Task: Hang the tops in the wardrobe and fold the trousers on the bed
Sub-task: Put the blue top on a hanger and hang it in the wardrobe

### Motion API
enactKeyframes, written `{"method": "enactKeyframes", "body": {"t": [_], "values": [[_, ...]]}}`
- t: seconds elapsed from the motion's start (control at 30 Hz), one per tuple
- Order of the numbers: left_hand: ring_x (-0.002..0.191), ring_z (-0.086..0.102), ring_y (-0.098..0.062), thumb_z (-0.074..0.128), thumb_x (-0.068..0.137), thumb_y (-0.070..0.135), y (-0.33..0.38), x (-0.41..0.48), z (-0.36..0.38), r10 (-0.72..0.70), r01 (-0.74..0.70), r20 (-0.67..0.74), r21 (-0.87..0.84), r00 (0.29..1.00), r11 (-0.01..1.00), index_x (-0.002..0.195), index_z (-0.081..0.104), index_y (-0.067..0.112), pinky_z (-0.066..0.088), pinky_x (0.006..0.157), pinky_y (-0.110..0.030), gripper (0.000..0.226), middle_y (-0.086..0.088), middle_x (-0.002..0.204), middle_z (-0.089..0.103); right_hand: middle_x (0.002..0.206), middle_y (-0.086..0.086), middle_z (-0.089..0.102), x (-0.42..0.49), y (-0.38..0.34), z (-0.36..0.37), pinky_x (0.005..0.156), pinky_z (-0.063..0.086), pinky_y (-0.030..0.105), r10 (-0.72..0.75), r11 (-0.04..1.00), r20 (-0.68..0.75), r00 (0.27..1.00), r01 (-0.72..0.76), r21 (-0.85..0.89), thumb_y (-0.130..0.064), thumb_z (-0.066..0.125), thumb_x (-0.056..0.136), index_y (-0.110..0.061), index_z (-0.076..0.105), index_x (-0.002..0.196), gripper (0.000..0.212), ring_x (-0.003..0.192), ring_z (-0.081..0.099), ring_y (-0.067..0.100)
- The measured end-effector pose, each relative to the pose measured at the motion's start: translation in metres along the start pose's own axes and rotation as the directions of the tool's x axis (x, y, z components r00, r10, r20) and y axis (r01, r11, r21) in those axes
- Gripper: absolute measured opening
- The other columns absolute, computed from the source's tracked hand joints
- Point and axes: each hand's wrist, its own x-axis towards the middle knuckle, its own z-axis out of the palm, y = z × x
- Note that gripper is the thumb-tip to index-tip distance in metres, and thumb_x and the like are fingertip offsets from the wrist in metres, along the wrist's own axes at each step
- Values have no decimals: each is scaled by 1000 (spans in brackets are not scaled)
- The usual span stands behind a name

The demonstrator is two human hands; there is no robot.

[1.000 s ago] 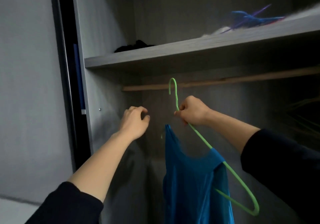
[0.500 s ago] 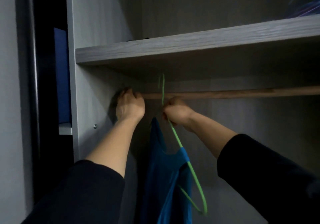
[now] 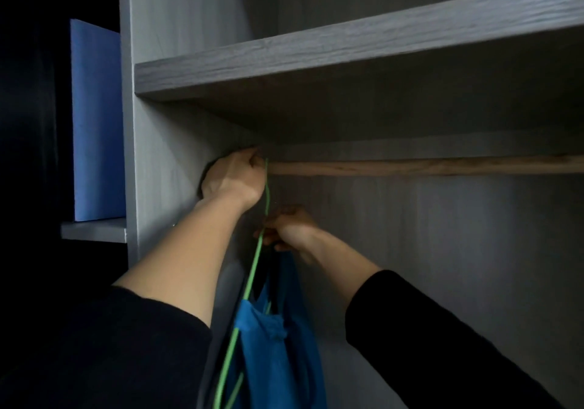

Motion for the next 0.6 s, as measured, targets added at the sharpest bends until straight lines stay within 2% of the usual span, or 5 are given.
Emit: {"method": "enactKeyframes", "body": {"t": [0.1, 0.23, 0.4, 0.5, 0.6], "values": [[118, 54, -32, 35, 99, 36, -5, 1, 4, 25, -27, 26, 55, 999, 998, 132, 53, 34, 44, 93, -35, 39, -6, 133, 57, 48, -4, 58, 8, 3, 10, 34, 35, 11, -36, 999, 6, 999, 36, 13, -9, 53, 96, -17, 51, 78, 19, 30, 50, -2], [117, 56, -32, 39, 96, 34, -9, -1, 3, 47, -49, 36, 78, 998, 996, 130, 57, 33, 45, 94, -34, 38, -6, 132, 58, 68, 4, 57, 8, 6, 14, 35, 33, 12, -104, 990, 33, 994, 107, -93, -22, 57, 96, -18, 54, 76, 21, 33, 48, 0], [127, 46, -34, 37, 97, 32, -6, -6, 10, 62, -65, 74, 44, 995, 997, 138, 47, 28, 39, 105, -38, 43, -10, 142, 46, 96, 12, 63, -15, 10, -22, 50, 43, 19, -141, 924, 88, 986, 163, -346, -22, 55, 97, -3, 66, 110, 26, 65, 55, 15], [132, 35, -34, 42, 95, 26, 8, -26, 21, 65, -67, -53, -42, 996, 997, 139, 45, 20, 33, 109, -43, 45, -14, 144, 40, 107, 15, 68, -38, 9, -67, 81, 50, 35, -225, 812, 45, 973, 213, -543, -18, 56, 95, -2, 68, 104, 22, 92, 62, 26], [130, 35, -34, 47, 92, 19, 39, -49, 33, 226, -237, -192, -40, 955, 971, 136, 47, 13, 34, 106, -45, 44, -14, 143, 39, 99, 12, 69, -62, 8, -119, 80, 52, 37, -336, 705, -36, 941, 226, -672, -20, 56, 92, -8, 69, 97, 18, 94, 64, 28]]}}
